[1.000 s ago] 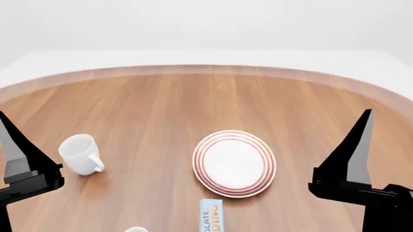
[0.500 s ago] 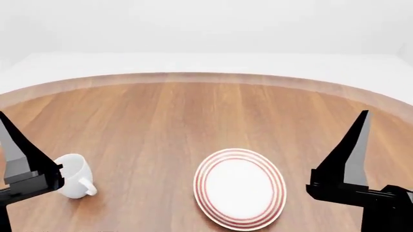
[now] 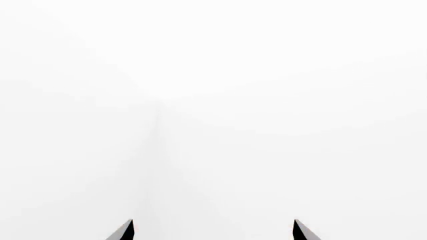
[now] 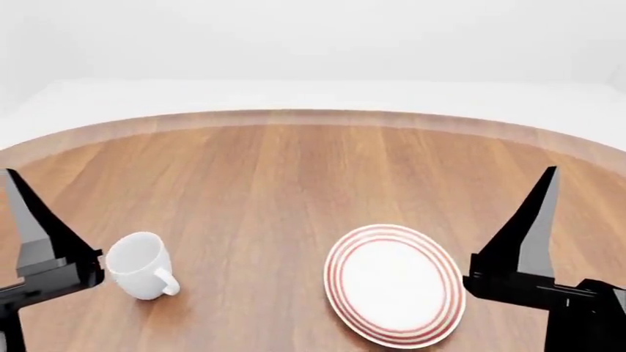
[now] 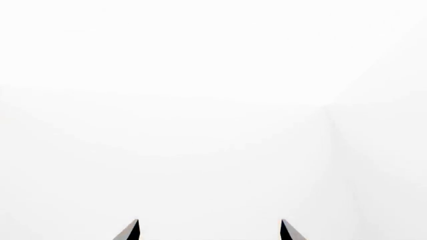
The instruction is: Pick up the white mug and put it on the plate, and put the chocolate pudding to the right of the plate.
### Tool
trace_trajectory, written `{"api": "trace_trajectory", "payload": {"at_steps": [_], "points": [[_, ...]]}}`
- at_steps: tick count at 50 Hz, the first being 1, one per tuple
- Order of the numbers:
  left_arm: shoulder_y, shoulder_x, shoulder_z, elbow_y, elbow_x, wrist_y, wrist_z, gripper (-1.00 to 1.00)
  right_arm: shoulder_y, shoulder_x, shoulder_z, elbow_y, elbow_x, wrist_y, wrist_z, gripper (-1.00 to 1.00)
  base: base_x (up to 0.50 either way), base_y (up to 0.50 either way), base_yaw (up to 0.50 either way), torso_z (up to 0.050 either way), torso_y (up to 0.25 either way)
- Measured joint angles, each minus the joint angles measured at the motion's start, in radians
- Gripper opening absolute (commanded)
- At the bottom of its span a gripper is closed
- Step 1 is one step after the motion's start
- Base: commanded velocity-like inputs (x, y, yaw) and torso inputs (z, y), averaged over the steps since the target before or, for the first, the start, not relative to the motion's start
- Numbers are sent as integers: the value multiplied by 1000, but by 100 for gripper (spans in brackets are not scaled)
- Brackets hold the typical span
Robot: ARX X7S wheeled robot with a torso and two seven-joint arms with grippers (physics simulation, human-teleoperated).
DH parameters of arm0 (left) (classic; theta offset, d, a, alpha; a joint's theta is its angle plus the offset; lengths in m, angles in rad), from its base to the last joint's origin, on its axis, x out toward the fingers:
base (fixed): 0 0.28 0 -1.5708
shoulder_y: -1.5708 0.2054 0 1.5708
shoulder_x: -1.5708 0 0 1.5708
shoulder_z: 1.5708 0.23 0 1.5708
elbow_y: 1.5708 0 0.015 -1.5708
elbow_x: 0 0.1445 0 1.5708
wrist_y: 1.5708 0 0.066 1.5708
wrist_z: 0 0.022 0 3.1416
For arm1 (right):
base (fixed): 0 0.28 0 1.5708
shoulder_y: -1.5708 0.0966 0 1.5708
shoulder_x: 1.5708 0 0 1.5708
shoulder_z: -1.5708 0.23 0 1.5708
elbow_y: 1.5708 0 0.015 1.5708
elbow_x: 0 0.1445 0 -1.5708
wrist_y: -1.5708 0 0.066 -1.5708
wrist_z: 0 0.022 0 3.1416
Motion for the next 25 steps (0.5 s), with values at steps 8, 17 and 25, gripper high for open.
{"api": "trace_trajectory", "payload": {"at_steps": [8, 17, 25], "points": [[-6, -6, 4, -7, -21, -29, -3, 100, 2, 2, 0, 4, -1, 2, 8, 100, 0, 0, 0, 0, -49], [-13, -13, 16, -26, -13, -51, -7, 100, 2, 5, -5, 9, -4, 2, 14, 100, 0, 0, 0, 7, -250], [-15, -16, 20, -37, -13, -58, -11, 100, 2, 9, -9, 17, -5, -1, 18, 100, 0, 0, 0, 6, -220]]}}
